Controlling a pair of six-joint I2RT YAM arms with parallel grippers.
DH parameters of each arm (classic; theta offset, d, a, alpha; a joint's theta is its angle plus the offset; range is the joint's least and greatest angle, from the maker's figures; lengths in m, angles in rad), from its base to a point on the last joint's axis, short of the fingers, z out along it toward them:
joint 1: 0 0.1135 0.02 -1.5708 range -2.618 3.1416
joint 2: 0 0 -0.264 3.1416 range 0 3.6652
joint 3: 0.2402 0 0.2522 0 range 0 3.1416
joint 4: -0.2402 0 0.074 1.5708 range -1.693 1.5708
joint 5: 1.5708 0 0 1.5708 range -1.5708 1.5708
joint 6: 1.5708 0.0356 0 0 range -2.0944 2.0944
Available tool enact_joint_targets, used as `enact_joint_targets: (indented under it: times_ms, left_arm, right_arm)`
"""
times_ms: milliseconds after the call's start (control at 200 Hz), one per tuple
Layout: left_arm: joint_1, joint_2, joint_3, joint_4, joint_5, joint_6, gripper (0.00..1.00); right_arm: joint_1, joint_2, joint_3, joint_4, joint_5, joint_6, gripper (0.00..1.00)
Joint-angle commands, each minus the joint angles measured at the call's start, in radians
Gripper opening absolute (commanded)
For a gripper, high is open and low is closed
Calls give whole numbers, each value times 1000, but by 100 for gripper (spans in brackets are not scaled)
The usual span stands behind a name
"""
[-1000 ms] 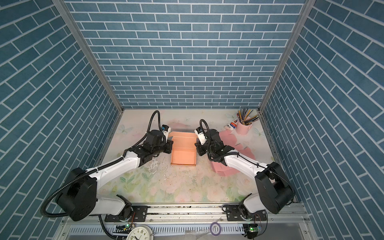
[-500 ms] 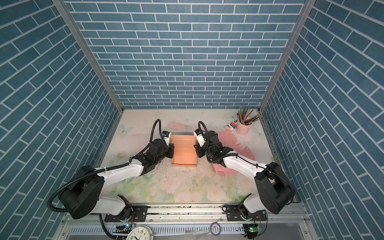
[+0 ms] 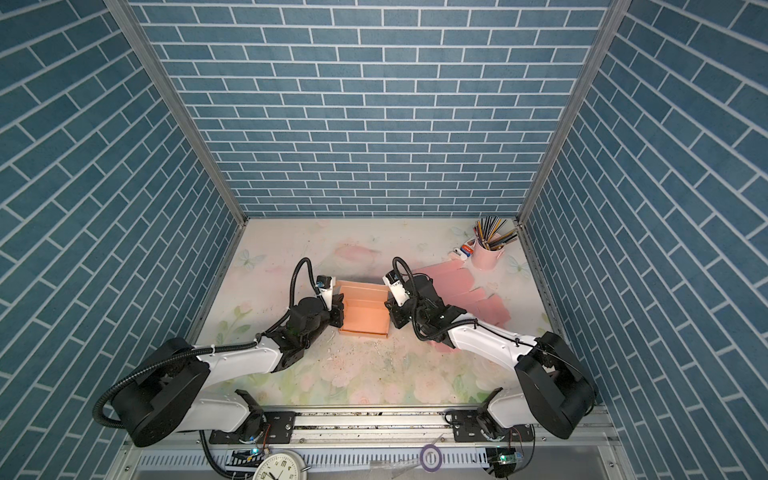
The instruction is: Fold the paper box
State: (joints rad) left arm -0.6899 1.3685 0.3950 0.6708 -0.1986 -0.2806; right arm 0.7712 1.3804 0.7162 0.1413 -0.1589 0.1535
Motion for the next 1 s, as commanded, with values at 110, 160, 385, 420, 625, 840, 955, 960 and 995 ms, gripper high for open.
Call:
enact_joint_targets:
  times_ms: [110, 160, 385, 420, 625, 840, 955, 960, 995]
  left_arm:
    - [-16, 6, -79, 126, 34, -16, 2]
    - [-19, 6, -90, 137, 33, -17, 3]
    - [-29, 7, -135, 186, 17, -20, 2]
    - [-29, 10, -141, 196, 18, -20, 2]
    - [-37, 46, -169, 256, 18, -22, 3]
    - [-47, 56, -206, 300, 7, -19, 2]
    - [-52, 73, -223, 330, -1, -19, 3]
    - [-52, 74, -224, 332, -1, -20, 2]
    - [-53, 81, -228, 339, 0, -22, 2]
  right_arm:
    - [27, -27, -24, 23, 7, 17, 14]
    - [33, -36, -35, 30, 14, 15, 14]
    - [51, -57, -69, 52, 16, 18, 14]
    - [53, -55, -69, 52, 15, 16, 14]
    - [68, -49, -71, 51, 34, 14, 14]
    - [84, -62, -91, 57, 75, 17, 13]
    - [88, -57, -91, 37, 92, 18, 13]
    - [88, -58, -91, 36, 93, 18, 13]
    - [88, -61, -92, 34, 96, 20, 13]
